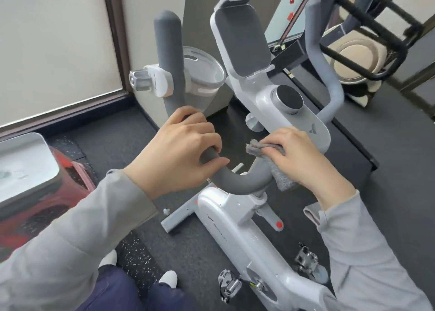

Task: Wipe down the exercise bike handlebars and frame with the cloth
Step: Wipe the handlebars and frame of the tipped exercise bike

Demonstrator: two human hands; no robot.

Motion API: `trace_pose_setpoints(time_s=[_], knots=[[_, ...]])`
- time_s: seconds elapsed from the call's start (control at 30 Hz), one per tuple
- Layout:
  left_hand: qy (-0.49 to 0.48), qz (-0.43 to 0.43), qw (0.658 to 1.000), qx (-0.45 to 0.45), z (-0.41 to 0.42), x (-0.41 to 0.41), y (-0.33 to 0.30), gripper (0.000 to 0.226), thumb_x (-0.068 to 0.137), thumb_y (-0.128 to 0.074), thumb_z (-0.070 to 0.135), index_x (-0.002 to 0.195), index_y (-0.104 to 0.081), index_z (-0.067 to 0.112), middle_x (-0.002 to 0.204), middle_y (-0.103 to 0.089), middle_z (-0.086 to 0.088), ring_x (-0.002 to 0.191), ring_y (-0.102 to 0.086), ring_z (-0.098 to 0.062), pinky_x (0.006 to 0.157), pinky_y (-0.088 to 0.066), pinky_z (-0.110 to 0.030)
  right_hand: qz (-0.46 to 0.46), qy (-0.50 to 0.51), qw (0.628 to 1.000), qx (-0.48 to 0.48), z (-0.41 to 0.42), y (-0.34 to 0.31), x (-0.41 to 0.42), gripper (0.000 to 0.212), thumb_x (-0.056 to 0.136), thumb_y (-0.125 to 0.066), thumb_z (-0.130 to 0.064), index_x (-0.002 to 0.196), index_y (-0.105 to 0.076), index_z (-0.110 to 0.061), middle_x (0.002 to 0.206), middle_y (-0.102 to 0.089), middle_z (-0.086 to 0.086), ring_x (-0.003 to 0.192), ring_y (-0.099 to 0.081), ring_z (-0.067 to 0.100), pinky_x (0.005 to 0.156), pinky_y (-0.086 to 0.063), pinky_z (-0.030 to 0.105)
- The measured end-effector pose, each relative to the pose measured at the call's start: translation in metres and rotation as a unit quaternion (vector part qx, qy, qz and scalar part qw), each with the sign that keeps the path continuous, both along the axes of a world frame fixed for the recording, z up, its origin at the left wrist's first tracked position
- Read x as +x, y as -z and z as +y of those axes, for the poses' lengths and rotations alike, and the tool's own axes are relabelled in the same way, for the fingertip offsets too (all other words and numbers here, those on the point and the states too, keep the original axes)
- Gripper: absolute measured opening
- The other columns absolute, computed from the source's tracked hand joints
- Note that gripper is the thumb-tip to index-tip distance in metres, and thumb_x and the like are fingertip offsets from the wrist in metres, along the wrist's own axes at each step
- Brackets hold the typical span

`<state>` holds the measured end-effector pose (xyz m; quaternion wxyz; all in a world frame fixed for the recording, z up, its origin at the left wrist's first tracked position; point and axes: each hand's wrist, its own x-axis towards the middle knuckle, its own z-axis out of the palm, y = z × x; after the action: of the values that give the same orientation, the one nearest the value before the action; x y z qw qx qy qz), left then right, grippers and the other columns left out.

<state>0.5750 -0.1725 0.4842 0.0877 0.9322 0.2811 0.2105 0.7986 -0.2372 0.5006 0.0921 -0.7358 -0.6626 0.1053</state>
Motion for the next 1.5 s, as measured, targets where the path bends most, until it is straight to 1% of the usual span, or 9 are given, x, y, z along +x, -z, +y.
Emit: trace_pose_setpoints(time_s=[0.2,0.37,0.53,0.87,0.93,1.1,1.2,1.27,1.5], knots=[[-0.017,-0.003,1.0,0.005,-0.004,0.002,0.002,0.03,0.082,-0.05,0.046,0.074,-0.066,0.021,0.074,-0.063,0.008,0.082,-0.053,-0.017,0.103,-0.025,-0.025,-0.048,-0.007,0.998,0.051,0.009,-0.002,0.034,0.015,0.087,-0.062,-0.006,0.097,-0.073,-0.006,0.095,-0.07,0.013,0.088,-0.045,0.025,0.075,-0.028,0.018],[-0.022,0.017,0.999,0.033,-0.006,0.003,0.005,0.034,0.085,-0.045,0.047,0.076,-0.066,0.021,0.074,-0.062,0.007,0.086,-0.055,-0.018,0.108,-0.027,-0.031,-0.058,0.006,0.994,0.097,-0.004,0.011,0.031,0.016,0.09,-0.059,-0.008,0.1,-0.071,-0.007,0.099,-0.068,0.01,0.093,-0.048,0.033,0.087,-0.04,0.035],[-0.024,0.01,0.999,0.034,-0.005,0.003,0.006,0.035,0.086,-0.044,0.048,0.075,-0.065,0.022,0.075,-0.061,0.008,0.084,-0.053,-0.017,0.109,-0.027,-0.031,-0.025,0.037,0.98,0.196,-0.029,0.022,0.012,0.016,0.086,-0.06,-0.001,0.098,-0.069,-0.006,0.099,-0.068,0.009,0.089,-0.052,0.031,0.084,-0.035,0.023],[-0.026,0.012,0.999,0.031,-0.007,0.004,0.005,0.035,0.086,-0.043,0.049,0.079,-0.065,0.022,0.079,-0.064,0.008,0.088,-0.055,-0.017,0.11,-0.021,-0.029,0.087,0.071,0.935,0.337,-0.057,0.028,-0.018,0.016,0.089,-0.057,0.002,0.099,-0.068,0.0,0.096,-0.067,0.009,0.093,-0.057,0.021,0.088,-0.044,0.025],[-0.024,0.014,0.999,0.03,-0.007,0.004,0.004,0.036,0.086,-0.043,0.049,0.08,-0.066,0.022,0.081,-0.064,0.008,0.09,-0.055,-0.017,0.111,-0.021,-0.029,0.084,0.086,0.946,0.302,-0.048,0.016,-0.011,0.016,0.088,-0.057,0.002,0.098,-0.069,-0.002,0.096,-0.068,0.01,0.092,-0.059,0.025,0.086,-0.043,0.024],[-0.005,0.029,0.999,0.021,-0.006,0.0,0.001,0.044,0.085,-0.041,0.057,0.088,-0.067,0.022,0.087,-0.065,0.008,0.097,-0.056,-0.017,0.114,-0.02,-0.032,0.036,0.043,0.996,0.074,-0.018,-0.006,-0.015,0.019,0.09,-0.054,-0.009,0.099,-0.07,-0.011,0.099,-0.071,0.011,0.099,-0.06,0.031,0.087,-0.045,0.039],[0.018,0.032,0.999,0.013,-0.004,-0.004,0.001,0.052,0.079,-0.044,0.066,0.097,-0.066,0.023,0.095,-0.065,0.008,0.104,-0.054,-0.014,0.116,-0.015,-0.031,0.0,0.015,1.0,0.0,-0.011,-0.01,-0.033,0.02,0.092,-0.052,-0.017,0.101,-0.069,-0.02,0.099,-0.07,0.01,0.101,-0.058,0.03,0.078,-0.039,0.028],[0.028,0.03,0.999,0.009,-0.002,-0.006,0.0,0.055,0.074,-0.048,0.069,0.1,-0.066,0.024,0.098,-0.065,0.008,0.107,-0.054,-0.013,0.116,-0.013,-0.03,0.016,-0.003,0.999,-0.045,-0.007,-0.012,-0.046,0.021,0.091,-0.052,-0.018,0.099,-0.07,-0.022,0.1,-0.07,0.011,0.102,-0.059,0.031,0.083,-0.042,0.031],[0.043,0.008,0.999,-0.002,0.003,-0.012,0.002,0.059,0.069,-0.051,0.071,0.1,-0.065,0.023,0.099,-0.065,0.007,0.105,-0.056,-0.013,0.115,-0.01,-0.025,0.144,0.069,0.986,-0.041,-0.002,-0.008,-0.072,0.018,0.089,-0.057,-0.021,0.096,-0.073,-0.025,0.094,-0.073,0.002,0.093,-0.063,0.017,0.073,-0.041,0.022]])
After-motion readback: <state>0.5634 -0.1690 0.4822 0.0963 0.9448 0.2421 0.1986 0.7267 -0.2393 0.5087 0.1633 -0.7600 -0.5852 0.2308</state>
